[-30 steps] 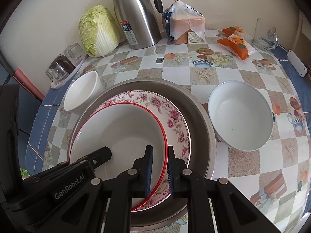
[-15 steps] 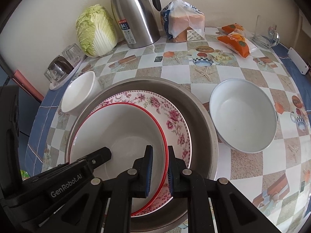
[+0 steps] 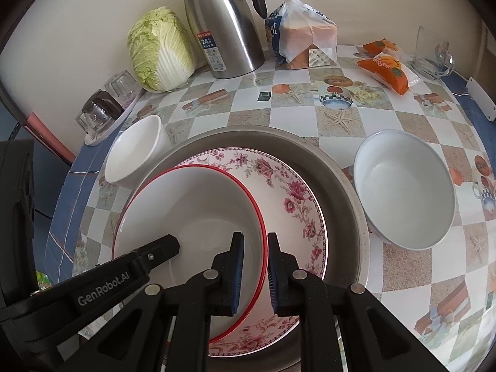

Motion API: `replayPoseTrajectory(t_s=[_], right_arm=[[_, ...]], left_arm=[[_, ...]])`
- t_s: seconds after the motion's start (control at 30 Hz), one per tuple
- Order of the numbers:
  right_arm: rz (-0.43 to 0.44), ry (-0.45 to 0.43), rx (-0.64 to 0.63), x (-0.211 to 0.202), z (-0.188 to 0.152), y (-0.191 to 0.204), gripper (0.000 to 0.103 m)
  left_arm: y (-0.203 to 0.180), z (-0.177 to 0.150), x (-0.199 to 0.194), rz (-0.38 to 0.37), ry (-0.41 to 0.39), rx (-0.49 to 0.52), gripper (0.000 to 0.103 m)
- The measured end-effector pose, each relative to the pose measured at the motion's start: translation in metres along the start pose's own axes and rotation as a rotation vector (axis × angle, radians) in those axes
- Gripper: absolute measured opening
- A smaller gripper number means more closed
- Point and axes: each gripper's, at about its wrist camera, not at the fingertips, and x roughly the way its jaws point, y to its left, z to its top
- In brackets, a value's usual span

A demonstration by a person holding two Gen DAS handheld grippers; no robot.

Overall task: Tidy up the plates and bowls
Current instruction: 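Lower the red-rimmed bowl onto the pink-floral plate with both grippers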

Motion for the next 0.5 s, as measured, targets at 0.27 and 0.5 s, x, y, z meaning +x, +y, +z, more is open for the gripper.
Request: replayPoseTrajectory(t_s=[0.27, 0.5], right_arm=[[0.000, 0.006, 0.018, -0.003, 0.002, -0.003, 0.018], [-0.013, -0.049, 0.010, -0.029, 0.009, -0.004, 0.017]], left_arm=[[0.002, 0.000, -0.006, -0.019, -0.011, -0.017, 0.013], [-0.003, 0.001, -0.025, 0.007, -0.068, 0.014, 0.014]])
